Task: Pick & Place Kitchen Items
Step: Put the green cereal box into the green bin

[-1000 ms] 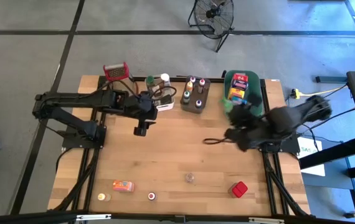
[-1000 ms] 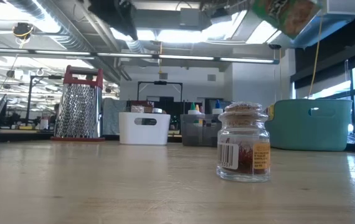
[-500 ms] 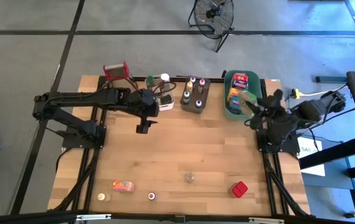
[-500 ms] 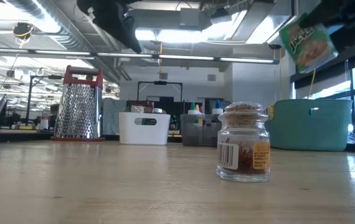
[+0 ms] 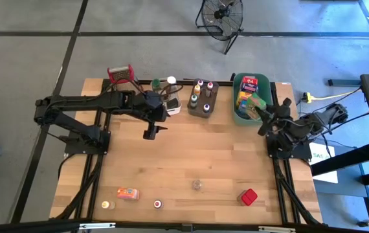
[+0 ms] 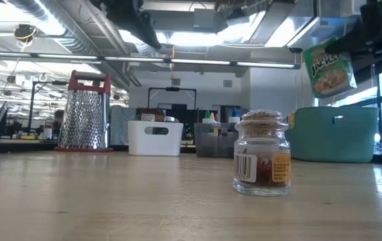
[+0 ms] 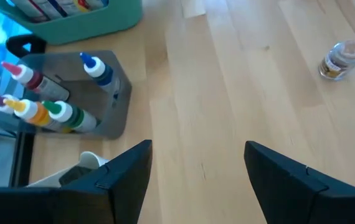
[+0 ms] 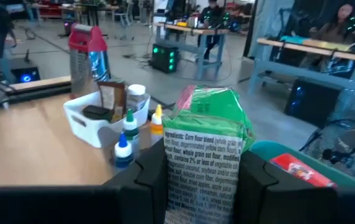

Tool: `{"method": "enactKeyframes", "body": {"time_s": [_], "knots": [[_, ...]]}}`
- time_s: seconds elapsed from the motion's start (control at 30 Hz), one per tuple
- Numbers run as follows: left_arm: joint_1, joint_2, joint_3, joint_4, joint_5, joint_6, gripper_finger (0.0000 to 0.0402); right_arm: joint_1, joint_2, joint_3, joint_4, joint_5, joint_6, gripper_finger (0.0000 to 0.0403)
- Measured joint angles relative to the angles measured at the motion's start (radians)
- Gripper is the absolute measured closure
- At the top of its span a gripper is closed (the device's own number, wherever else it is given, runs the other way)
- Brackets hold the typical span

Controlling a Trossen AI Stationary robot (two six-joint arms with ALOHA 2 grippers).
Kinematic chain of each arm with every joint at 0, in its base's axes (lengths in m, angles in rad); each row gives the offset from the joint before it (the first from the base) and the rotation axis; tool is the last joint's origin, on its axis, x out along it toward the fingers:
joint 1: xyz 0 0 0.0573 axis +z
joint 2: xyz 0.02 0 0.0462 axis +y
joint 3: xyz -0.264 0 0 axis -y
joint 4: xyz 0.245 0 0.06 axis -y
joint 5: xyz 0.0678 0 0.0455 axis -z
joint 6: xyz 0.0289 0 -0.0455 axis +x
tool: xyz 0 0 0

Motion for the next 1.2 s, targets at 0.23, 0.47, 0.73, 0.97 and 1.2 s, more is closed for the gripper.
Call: {"method": "enactKeyframes", "body": {"time_s": [0.23,0.47,0.73,0.97,1.2], "knots": [[0.000,0.000,0.000,0.041,0.000,0.014,0.0151,0.000,-0.054,-0.040,0.077,-0.026,-0.080,0.0283],[0.000,0.000,0.000,0.071,0.000,0.020,0.0153,-0.023,-0.054,-0.104,0.158,0.031,-0.046,0.0283],[0.000,0.000,0.000,0.079,0.000,0.013,0.0151,-0.124,-0.054,-0.169,0.223,-0.004,-0.058,0.0283],[0.000,0.000,0.000,0.073,0.000,0.013,0.0152,-0.209,-0.054,-0.198,0.260,-0.139,-0.053,0.0283],[0.000,0.000,0.000,0.071,0.000,0.020,0.0150,-0.272,-0.054,-0.208,0.325,-0.237,-0.144,0.0283]]}}
